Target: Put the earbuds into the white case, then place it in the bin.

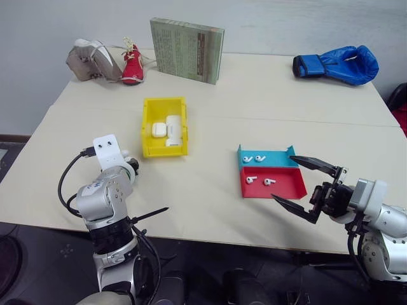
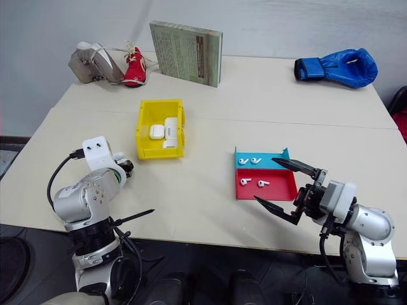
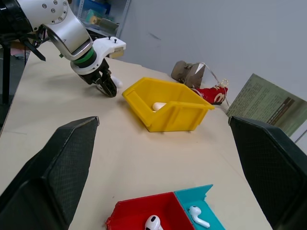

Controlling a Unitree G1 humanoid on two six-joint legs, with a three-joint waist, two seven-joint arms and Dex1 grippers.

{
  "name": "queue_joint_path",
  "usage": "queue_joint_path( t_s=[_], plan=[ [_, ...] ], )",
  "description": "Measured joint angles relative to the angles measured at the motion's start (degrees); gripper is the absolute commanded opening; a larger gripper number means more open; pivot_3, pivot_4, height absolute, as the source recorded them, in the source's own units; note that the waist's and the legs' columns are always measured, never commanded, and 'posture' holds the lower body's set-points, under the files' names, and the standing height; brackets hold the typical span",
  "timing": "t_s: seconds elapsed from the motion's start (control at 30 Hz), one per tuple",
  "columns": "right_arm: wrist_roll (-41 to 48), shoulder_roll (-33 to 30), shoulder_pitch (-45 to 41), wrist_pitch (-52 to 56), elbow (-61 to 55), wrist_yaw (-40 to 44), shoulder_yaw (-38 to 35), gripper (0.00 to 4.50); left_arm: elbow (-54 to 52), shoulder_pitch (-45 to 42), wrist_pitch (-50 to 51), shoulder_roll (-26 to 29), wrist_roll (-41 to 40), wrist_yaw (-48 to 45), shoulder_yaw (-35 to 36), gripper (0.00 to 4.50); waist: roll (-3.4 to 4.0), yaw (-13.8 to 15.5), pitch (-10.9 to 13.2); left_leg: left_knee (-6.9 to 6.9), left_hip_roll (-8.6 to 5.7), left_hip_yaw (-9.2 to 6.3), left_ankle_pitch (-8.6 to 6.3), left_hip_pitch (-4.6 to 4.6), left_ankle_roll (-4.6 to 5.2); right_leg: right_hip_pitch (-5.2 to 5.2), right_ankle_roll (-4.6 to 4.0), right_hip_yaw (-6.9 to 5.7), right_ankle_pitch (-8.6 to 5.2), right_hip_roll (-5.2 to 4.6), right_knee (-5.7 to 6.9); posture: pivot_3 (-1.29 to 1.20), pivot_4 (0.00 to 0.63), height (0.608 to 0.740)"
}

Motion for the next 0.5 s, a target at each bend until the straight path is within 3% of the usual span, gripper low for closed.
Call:
queue_joint_path(
  t_s=[0.2, 0.4, 0.5],
  plan=[
    [0.0, 0.0, 1.2, 0.0, 0.0, 0.9, 0.0, 4.5, -1.2, 4.6, -7.0, 1.5, -3.6, -7.7, 3.0, 2.79, 0.0, -0.1, 0.0, -0.03, 0.04, 0.0, 0.03, 0.01, -0.05, -0.01, 0.0, -0.01, 0.0, 0.02, -0.01, 0.0, 0.15, 0.74],
    [0.1, -0.7, 2.7, -1.5, 2.2, 2.7, -1.4, 4.5, -3.4, 14.6, -23.9, 14.1, -19.4, -35.4, 10.8, 2.79, -0.06, -0.7, 0.0, -0.06, 0.09, 0.01, 0.04, 0.0, -0.08, -0.02, -0.04, -0.01, -0.02, 0.04, -0.11, 0.0, 0.15, 0.74],
    [0.5, -1.7, 3.0, -1.7, 2.8, 3.4, -2.8, 4.5, -3.6, 16.3, -33.2, 17.6, -24.9, -48.2, 10.8, 2.79, -0.05, -0.1, 0.0, -0.07, 0.08, -0.05, 0.05, 0.0, -0.06, 0.14, -0.04, -0.04, -0.02, 0.02, -0.39, 0.0, 0.15, 0.74]
  ],
)
